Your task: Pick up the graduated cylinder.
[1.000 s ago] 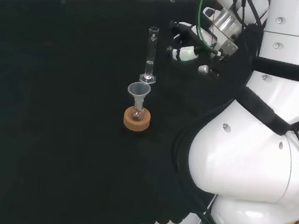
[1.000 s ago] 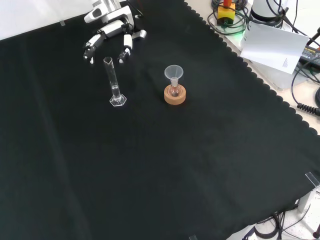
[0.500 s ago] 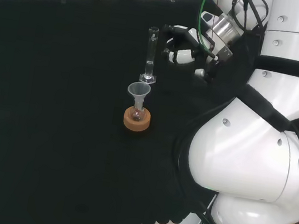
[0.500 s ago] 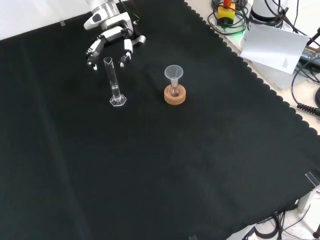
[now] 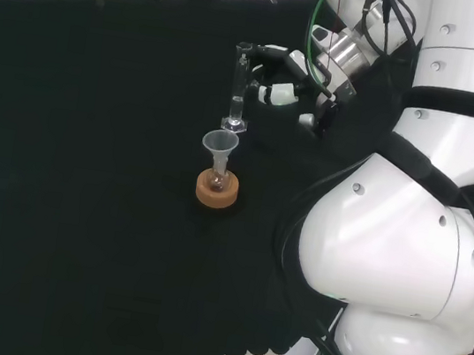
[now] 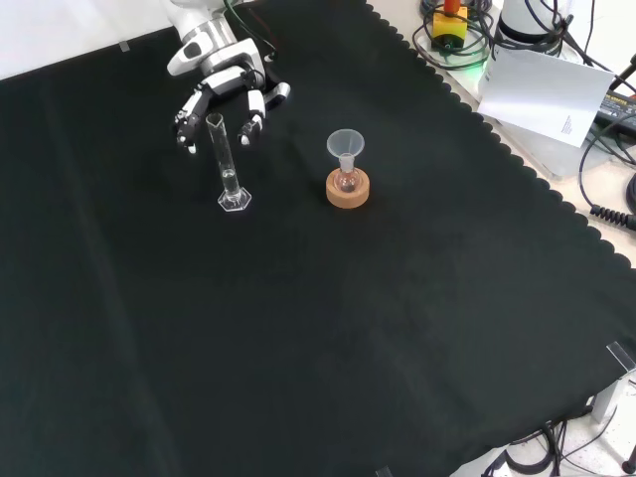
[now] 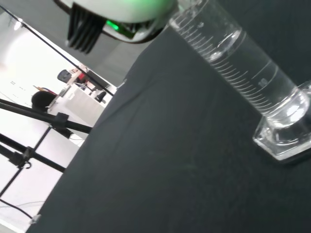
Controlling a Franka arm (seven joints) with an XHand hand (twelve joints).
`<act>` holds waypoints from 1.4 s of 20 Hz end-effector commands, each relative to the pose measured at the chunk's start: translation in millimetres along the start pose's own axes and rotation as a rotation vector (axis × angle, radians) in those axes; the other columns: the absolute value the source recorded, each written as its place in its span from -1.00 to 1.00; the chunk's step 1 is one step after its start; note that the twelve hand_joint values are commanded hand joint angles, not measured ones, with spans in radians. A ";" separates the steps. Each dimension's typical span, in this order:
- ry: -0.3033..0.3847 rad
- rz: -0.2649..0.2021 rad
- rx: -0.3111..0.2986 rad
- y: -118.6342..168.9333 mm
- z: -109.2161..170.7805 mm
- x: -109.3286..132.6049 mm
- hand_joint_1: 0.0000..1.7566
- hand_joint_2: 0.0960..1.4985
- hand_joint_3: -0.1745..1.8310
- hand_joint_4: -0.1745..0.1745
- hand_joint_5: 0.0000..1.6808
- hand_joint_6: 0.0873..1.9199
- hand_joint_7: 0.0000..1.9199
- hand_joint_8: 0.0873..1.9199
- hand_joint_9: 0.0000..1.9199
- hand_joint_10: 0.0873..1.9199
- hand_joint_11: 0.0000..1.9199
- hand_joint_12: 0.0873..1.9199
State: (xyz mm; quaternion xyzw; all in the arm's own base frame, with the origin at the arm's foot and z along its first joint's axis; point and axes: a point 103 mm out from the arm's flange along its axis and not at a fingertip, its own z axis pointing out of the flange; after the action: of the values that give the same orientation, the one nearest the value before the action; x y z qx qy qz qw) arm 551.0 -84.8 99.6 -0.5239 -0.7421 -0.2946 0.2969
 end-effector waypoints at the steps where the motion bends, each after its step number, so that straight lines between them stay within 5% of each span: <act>1: 0.047 -0.021 0.008 4.1 4.2 1.3 0.15 -0.30 -0.14 -0.25 -0.38 -1.00 -0.55 -0.41 -0.31 -0.51 -0.58 0.33; 17: 0.140 -0.042 -0.023 19.6 32.4 2.5 0.20 -0.32 -0.13 -0.18 -0.27 -0.98 -0.46 -0.41 -0.23 -0.53 -0.51 0.29; 23: 0.260 -0.037 -0.065 17.4 21.1 -8.4 0.20 -0.30 -0.13 -0.16 -0.23 -0.93 -0.43 -0.43 -0.19 -0.55 -0.47 0.27; 28: 0.257 -0.047 -0.071 14.7 16.9 -12.4 0.21 -0.28 -0.14 -0.17 -0.23 -0.88 -0.42 -0.44 -0.16 -0.58 -0.43 0.23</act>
State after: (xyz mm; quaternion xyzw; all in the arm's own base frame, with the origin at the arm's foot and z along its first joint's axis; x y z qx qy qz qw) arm 567.0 -72.0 81.1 -0.4826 -0.7044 -0.3787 0.3570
